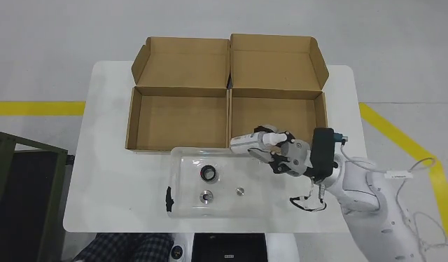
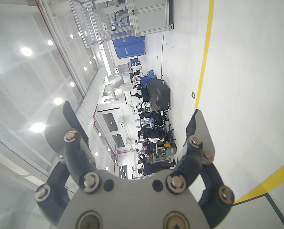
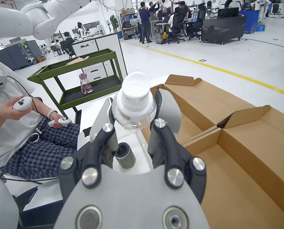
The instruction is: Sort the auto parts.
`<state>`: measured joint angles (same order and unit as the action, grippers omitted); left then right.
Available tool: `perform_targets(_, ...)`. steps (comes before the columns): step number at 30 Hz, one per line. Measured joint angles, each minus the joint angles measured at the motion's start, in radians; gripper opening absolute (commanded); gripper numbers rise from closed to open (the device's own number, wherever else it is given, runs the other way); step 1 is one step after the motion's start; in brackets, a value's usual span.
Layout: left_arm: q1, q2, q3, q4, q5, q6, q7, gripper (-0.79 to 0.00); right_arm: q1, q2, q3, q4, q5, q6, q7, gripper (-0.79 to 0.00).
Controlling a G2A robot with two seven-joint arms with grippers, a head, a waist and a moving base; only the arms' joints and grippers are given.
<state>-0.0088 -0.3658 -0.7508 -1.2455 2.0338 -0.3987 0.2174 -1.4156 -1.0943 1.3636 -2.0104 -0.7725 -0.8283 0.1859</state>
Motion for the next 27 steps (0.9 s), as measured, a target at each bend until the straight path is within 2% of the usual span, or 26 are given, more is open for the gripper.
perform_targets(6,0.000,0.000,0.000,0.000,0.000,0.000,0.000,0.000,0.006,0.000,-0.009,0.018,0.001,0.016,-0.005,-0.785)
perform_targets(16,0.000,0.000,0.000,0.000,0.000,0.000,0.000,0.000,0.060,-0.009,-0.059,0.057,-0.199,0.149,0.006,-0.785)
perform_targets(27,0.000,0.000,0.000,0.000,0.000,0.000,0.000,0.000,0.170,-0.020,-0.127,0.131,-0.346,0.280,0.085,-0.785)
